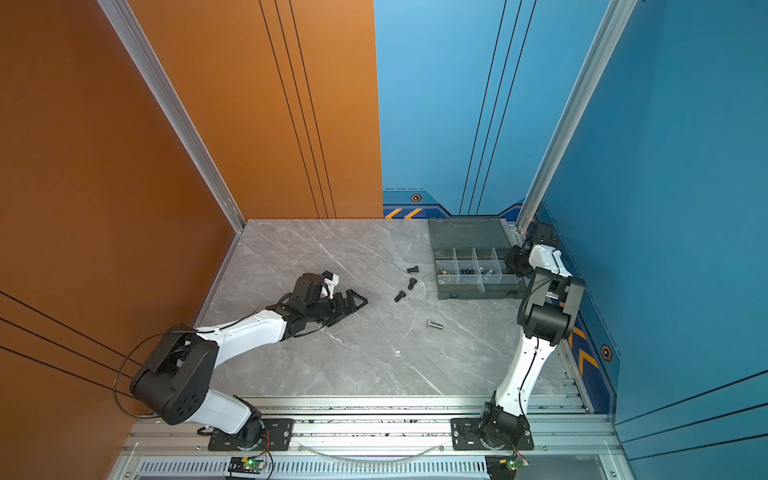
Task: Sort the screws and nuts into containers
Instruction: 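Open the right gripper to drop the nut into a compartment, then move the right gripper down to the black hex bolts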
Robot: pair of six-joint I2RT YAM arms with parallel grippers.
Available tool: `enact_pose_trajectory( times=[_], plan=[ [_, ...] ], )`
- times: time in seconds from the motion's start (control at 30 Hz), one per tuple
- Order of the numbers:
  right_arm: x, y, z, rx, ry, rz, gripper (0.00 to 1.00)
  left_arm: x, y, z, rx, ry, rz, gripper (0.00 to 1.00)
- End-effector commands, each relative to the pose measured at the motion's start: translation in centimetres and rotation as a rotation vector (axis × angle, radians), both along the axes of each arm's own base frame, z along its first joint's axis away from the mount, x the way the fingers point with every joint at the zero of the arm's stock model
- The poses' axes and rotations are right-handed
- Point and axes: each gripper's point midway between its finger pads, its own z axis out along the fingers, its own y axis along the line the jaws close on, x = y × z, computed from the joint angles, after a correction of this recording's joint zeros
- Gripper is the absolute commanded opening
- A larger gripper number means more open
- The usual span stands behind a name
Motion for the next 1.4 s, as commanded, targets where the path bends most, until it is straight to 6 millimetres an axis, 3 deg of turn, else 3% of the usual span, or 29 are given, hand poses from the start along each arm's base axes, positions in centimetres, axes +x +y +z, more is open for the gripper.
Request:
enact_pose_trajectory(
  times=[0.0, 0.57, 0.77, 0.93, 1.07, 1.23, 1.37],
  plan=[
    [0.2, 0.4, 0.1, 0.009, 0.002, 0.014, 0.27, 0.0, -0.8, 0.7, -0.02, -0.009, -0.029, 0.98],
    [-0.5, 1.5, 3.2, 0.026, -0.04, 0.055, 0.34, -0.5, -0.9, 1.0, -0.027, -0.02, -0.028, 0.98],
    [-1.5, 3.3, 7.2, 0.055, -0.114, 0.092, 0.35, -0.7, -0.7, 1.3, -0.029, -0.029, -0.024, 0.98],
    [-2.7, 7.8, 10.1, 0.099, -0.153, 0.208, 0.39, -0.9, -0.5, 1.3, -0.025, -0.029, -0.023, 0.98],
    [-4.2, 13.2, 11.7, 0.091, -0.157, 0.319, 0.42, -1.0, -0.3, 1.4, -0.024, -0.032, -0.021, 0.98],
    [-6.1, 19.4, 11.6, 0.083, -0.138, 0.387, 0.47, -1.3, -0.1, 1.5, -0.022, -0.035, -0.014, 0.98],
    [-7.1, 24.1, 10.4, 0.114, -0.115, 0.407, 0.49, -1.4, 0.2, 1.7, -0.019, -0.043, -0.007, 0.98]
  ],
)
